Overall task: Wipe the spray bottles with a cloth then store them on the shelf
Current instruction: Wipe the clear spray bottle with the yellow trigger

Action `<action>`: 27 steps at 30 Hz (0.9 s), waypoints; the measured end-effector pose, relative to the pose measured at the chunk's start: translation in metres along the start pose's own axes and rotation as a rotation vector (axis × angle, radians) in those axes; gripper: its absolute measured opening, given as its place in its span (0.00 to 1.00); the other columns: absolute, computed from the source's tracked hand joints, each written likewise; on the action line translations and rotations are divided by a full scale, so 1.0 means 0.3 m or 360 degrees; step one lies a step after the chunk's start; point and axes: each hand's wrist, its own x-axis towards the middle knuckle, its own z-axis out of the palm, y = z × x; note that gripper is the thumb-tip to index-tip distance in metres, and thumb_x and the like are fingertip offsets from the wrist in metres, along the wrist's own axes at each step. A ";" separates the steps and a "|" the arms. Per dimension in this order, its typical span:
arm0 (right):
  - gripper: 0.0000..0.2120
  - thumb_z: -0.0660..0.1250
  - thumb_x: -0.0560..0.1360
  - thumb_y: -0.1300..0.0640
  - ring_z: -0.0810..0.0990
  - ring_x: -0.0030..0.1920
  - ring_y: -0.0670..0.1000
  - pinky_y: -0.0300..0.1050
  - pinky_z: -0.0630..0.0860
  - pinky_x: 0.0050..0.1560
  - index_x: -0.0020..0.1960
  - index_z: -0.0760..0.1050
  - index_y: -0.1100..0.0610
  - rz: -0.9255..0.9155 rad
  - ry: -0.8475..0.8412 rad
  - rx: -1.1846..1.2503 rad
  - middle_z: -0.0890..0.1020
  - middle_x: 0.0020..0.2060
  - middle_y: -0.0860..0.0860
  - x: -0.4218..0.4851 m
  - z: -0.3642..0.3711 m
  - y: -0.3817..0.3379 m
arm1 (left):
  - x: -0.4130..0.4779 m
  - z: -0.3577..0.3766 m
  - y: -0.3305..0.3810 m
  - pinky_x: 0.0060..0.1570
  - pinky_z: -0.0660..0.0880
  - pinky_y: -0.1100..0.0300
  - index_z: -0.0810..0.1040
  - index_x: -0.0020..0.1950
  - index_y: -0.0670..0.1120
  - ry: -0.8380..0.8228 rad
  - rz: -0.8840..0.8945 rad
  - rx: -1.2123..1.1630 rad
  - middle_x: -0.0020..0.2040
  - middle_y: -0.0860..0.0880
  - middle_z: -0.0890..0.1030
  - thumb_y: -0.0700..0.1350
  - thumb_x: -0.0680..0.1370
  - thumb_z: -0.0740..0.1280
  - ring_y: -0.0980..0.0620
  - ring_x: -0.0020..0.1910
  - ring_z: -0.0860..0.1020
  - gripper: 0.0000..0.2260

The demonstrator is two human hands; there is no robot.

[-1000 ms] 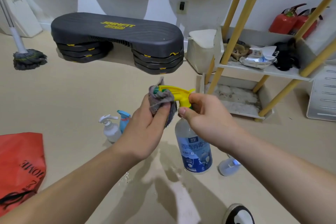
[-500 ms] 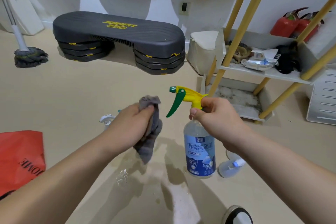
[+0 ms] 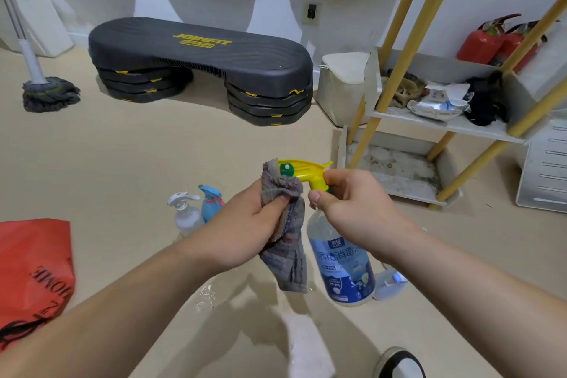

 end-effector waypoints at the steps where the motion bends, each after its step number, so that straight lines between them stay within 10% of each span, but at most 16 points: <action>1: 0.17 0.69 0.81 0.57 0.61 0.29 0.48 0.46 0.60 0.34 0.36 0.69 0.57 -0.0002 -0.0006 -0.0044 0.65 0.29 0.50 0.001 -0.002 0.006 | 0.001 -0.009 -0.010 0.64 0.78 0.54 0.78 0.62 0.60 -0.0057 -0.0051 0.0105 0.56 0.58 0.85 0.54 0.86 0.58 0.56 0.60 0.83 0.10; 5: 0.15 0.69 0.81 0.56 0.63 0.32 0.50 0.47 0.61 0.36 0.38 0.71 0.60 0.0037 -0.0005 -0.0137 0.65 0.29 0.50 0.008 -0.008 0.029 | 0.003 -0.066 -0.005 0.49 0.79 0.52 0.74 0.54 0.39 -0.0278 -0.0268 0.0063 0.45 0.42 0.82 0.45 0.87 0.58 0.45 0.46 0.82 0.11; 9: 0.13 0.70 0.79 0.54 0.72 0.37 0.53 0.47 0.69 0.40 0.46 0.76 0.66 0.0113 -0.0002 -0.0043 0.78 0.38 0.65 0.023 -0.006 0.045 | 0.009 -0.144 -0.006 0.47 0.77 0.57 0.79 0.47 0.51 0.0227 -0.0284 0.0423 0.41 0.53 0.85 0.50 0.84 0.60 0.49 0.46 0.84 0.10; 12: 0.13 0.70 0.79 0.55 0.70 0.37 0.53 0.49 0.68 0.42 0.44 0.75 0.64 0.0099 -0.0092 -0.0050 0.75 0.36 0.62 0.018 0.007 0.038 | 0.014 -0.156 0.032 0.40 0.80 0.64 0.81 0.51 0.47 0.0541 -0.0250 -0.0156 0.42 0.54 0.87 0.48 0.86 0.61 0.52 0.43 0.87 0.11; 18: 0.09 0.70 0.78 0.56 0.71 0.34 0.52 0.47 0.69 0.36 0.40 0.74 0.56 -0.0096 -0.0235 -0.0334 0.74 0.31 0.52 -0.011 0.042 -0.003 | -0.011 -0.090 0.050 0.51 0.78 0.61 0.80 0.60 0.58 0.0099 0.0480 0.0559 0.51 0.58 0.84 0.49 0.80 0.68 0.59 0.50 0.82 0.10; 27: 0.06 0.68 0.80 0.51 0.74 0.37 0.53 0.49 0.75 0.42 0.44 0.76 0.48 -0.0197 -0.0327 -0.0425 0.78 0.34 0.48 -0.007 0.049 -0.014 | 0.041 -0.101 0.021 0.36 0.71 0.56 0.77 0.40 0.50 0.0067 0.0097 0.0530 0.32 0.53 0.78 0.44 0.76 0.70 0.55 0.32 0.72 0.06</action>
